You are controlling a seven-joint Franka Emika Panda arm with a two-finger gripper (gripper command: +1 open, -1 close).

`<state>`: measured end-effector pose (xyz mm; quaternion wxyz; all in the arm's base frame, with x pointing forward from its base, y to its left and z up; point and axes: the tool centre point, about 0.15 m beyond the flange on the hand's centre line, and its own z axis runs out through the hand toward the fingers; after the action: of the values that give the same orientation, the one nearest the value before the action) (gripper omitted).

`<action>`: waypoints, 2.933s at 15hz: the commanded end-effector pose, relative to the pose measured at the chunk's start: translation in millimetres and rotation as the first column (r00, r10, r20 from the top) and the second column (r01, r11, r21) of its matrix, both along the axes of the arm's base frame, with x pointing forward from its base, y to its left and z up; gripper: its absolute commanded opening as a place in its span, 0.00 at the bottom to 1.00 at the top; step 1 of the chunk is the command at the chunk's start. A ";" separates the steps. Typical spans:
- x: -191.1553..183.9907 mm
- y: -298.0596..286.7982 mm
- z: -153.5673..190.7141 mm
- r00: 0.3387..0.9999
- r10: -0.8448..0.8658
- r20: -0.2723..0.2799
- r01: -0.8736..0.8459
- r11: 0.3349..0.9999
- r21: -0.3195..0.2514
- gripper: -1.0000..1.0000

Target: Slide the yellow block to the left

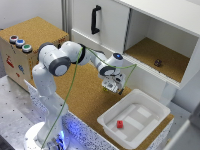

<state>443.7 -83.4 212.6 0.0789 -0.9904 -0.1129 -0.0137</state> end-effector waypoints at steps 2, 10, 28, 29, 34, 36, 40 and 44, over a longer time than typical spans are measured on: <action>-9.0 49.8 3.0 0.999 -0.049 -0.008 0.050 0.999 0.022 0.00; -3.7 113.1 10.4 0.994 -0.079 -0.074 0.081 0.996 0.026 0.00; -9.9 239.6 72.9 0.993 -0.032 -0.111 0.031 0.999 -0.011 0.00; -15.3 243.5 80.1 0.993 -0.022 -0.114 0.020 1.000 -0.023 0.00; -31.4 258.1 74.2 0.990 0.014 -0.141 -0.019 0.999 -0.033 1.00; -38.9 259.9 67.3 0.990 0.062 -0.124 -0.070 0.996 -0.061 1.00; -52.4 260.1 49.7 0.991 0.126 -0.046 -0.128 0.990 -0.054 1.00; -57.6 257.3 27.3 0.987 0.158 -0.007 -0.158 0.986 -0.047 1.00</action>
<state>403.2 176.1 269.5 0.0748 -0.9809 -0.1701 0.0567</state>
